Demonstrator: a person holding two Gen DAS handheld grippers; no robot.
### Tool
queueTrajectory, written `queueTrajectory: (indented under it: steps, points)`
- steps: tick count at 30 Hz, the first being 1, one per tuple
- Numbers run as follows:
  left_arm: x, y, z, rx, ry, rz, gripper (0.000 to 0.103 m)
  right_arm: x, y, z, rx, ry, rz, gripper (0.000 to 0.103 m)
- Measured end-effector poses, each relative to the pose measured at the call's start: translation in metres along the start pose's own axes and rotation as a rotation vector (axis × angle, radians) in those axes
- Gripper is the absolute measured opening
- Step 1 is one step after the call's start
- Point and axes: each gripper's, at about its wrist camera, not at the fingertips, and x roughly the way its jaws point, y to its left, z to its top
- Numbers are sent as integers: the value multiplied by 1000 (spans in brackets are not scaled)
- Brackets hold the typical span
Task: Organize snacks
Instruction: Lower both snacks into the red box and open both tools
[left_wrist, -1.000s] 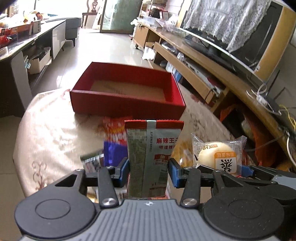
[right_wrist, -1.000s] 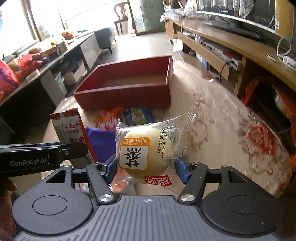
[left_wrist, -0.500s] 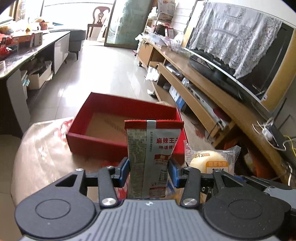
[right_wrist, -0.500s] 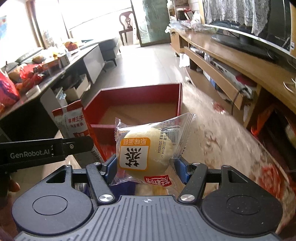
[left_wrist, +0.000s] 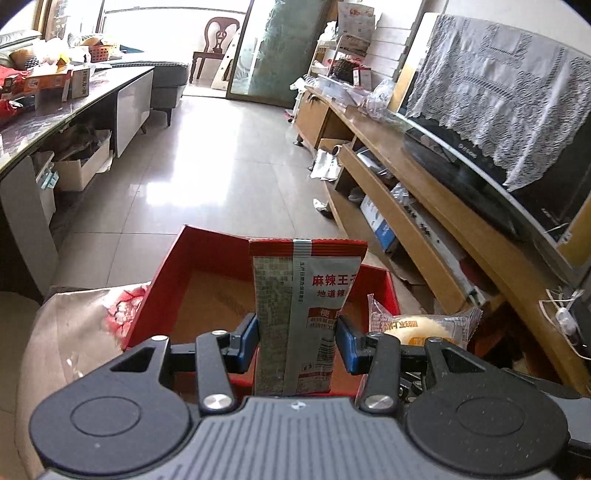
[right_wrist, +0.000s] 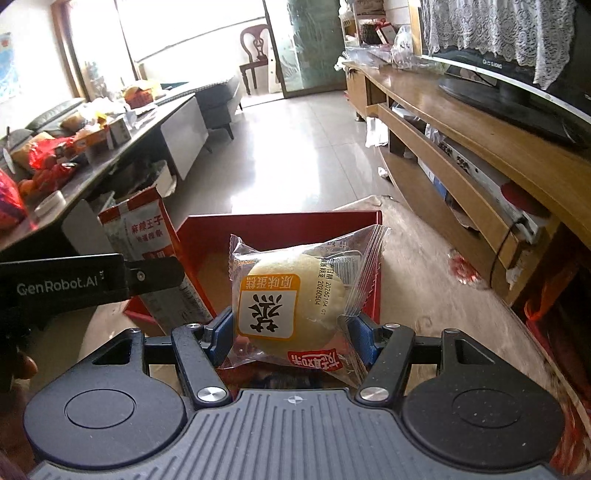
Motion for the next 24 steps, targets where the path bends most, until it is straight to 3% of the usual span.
queueTrajectory:
  steps: [15,18,24]
  points:
    - [78,11,-2,-2,120,110,37,67,-8,8,15,111,-8,70]
    - [82,15,-2,-14,126,117,37,77,-7,10,11,145,-1,72]
    - [71,16,3,-27,97,95,39,73,-10,13,19,120,-11,74]
